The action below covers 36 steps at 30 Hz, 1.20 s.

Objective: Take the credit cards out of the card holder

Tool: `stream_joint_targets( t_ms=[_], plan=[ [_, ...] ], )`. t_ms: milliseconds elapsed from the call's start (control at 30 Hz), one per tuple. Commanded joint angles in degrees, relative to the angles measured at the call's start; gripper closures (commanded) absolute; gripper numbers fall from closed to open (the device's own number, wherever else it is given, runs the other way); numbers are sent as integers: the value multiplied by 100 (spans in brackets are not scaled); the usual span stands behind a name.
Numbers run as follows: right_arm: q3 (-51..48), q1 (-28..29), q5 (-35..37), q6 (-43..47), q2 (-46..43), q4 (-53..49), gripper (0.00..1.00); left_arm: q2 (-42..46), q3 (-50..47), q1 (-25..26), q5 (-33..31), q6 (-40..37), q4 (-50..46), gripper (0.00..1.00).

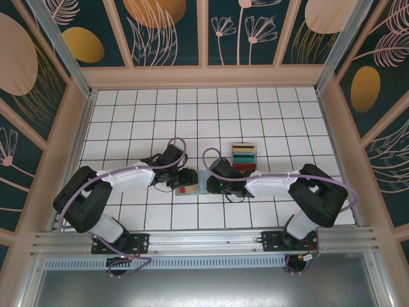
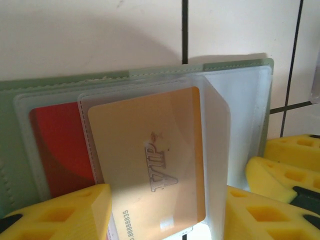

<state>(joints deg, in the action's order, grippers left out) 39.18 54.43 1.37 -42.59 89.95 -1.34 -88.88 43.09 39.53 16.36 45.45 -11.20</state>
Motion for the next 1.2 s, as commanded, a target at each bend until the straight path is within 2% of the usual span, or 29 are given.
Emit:
stream_joint_targets(
  t_ms=[0,300,467,733,833,1000,1167],
  plan=[
    [54,32,-154,-103,216,156,69,-138,215,73,324,-161,195,45],
    [72,28,-161,-109,261,171,69,51,279,86,265,-221,172,44],
    [89,8,-160,-99,272,170,69,132,315,90,583,-271,382,56],
    [-105,-120,-192,-217,68,301,69,141,411,90,1171,-269,740,62],
    [-135,-169,-224,-222,9,314,69,194,437,86,1045,-267,636,63],
    [-44,-227,-215,-171,-64,220,69,439,378,40,456,-291,268,64],
    [17,-336,-259,-140,-221,202,69,822,42,-261,117,-188,139,71]
  ],
)
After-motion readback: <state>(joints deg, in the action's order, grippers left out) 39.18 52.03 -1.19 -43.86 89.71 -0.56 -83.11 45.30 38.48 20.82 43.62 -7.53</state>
